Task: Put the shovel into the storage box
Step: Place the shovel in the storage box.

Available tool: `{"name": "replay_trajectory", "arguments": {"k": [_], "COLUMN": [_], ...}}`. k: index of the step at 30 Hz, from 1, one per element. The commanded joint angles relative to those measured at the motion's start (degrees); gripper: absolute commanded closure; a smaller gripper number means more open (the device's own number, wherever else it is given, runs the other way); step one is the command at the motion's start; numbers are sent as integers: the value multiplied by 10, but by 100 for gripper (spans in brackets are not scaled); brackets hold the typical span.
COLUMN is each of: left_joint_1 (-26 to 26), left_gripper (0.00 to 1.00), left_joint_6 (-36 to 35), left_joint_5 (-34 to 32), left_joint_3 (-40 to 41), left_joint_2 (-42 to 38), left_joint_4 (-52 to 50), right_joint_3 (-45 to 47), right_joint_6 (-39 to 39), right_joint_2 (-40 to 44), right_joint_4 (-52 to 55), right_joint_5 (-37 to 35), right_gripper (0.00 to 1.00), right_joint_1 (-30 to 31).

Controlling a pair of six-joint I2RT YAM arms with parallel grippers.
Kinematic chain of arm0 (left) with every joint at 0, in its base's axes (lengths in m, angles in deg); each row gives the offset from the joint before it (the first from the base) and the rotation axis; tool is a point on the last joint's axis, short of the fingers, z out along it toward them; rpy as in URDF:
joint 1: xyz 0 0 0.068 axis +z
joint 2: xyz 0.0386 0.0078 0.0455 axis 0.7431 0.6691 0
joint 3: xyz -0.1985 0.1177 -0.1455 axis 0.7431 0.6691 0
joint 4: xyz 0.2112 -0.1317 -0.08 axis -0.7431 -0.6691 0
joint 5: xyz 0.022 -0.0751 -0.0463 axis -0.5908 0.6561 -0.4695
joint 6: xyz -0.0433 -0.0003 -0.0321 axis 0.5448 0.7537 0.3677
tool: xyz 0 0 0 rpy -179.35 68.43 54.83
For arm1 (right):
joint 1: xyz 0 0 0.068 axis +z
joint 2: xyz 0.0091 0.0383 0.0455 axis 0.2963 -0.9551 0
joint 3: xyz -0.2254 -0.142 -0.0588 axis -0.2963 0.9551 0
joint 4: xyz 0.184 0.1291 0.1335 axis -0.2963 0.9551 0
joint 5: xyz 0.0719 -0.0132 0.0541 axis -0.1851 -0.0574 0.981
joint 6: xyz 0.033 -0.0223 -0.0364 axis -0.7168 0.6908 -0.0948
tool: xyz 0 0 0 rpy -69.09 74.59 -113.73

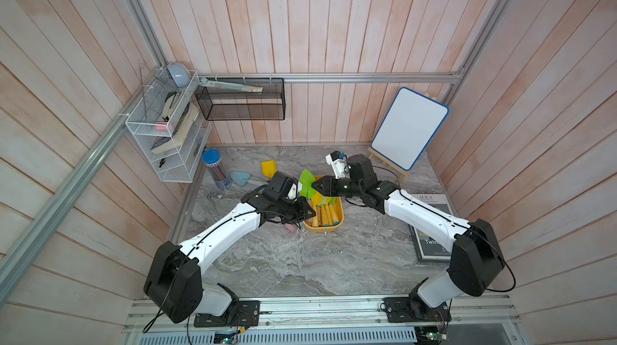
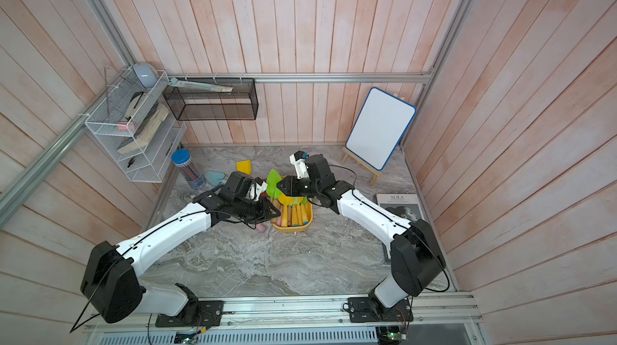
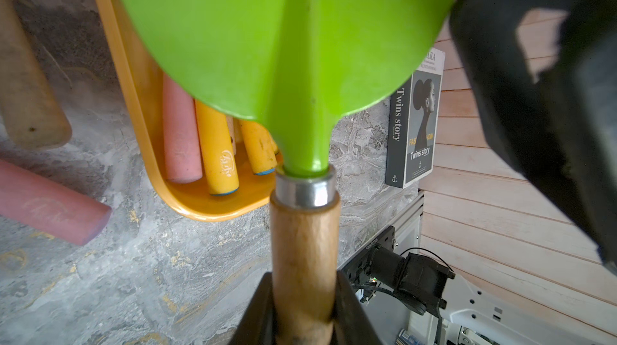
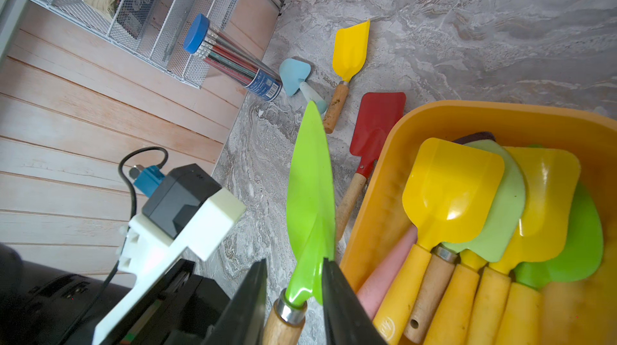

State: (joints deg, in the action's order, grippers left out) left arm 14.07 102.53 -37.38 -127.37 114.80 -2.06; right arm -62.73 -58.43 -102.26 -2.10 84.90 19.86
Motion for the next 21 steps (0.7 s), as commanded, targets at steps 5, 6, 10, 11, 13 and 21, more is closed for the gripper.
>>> {"name": "replay_trajectory", "arguments": {"k": [5,6,10,11,13,21], "left_joint_1": [-2,-2,-2,-2,-2,-9], "left_gripper": [88,88,88,88,88,88], "left_joint_6": [-6,-7,-7,-6,-5,4], "left_joint_5": [10,8,3,4,6,19], "left_joint_3": [-16,-17,-17,-16,-15,-10], "left_joint_2": [-11,-10,-11,-11,-13,-11], "left_joint_4": [25,23,21,22,26,49], "right_joint_3": [-25,-27,-28,-28,-27,-34], "right_joint_6": [20,22,28,29,28,25], "right_joint_2": [-6,-5,-3,-3,-5,-19], "right_joint_4": [45,50,65,66,64,54], "right_joint_5": [-46,-53,-71,-72,-69,-56], "right_gripper": [67,67,67,67,67,67], "right_joint_1": [2,2,2,2,2,2]}}
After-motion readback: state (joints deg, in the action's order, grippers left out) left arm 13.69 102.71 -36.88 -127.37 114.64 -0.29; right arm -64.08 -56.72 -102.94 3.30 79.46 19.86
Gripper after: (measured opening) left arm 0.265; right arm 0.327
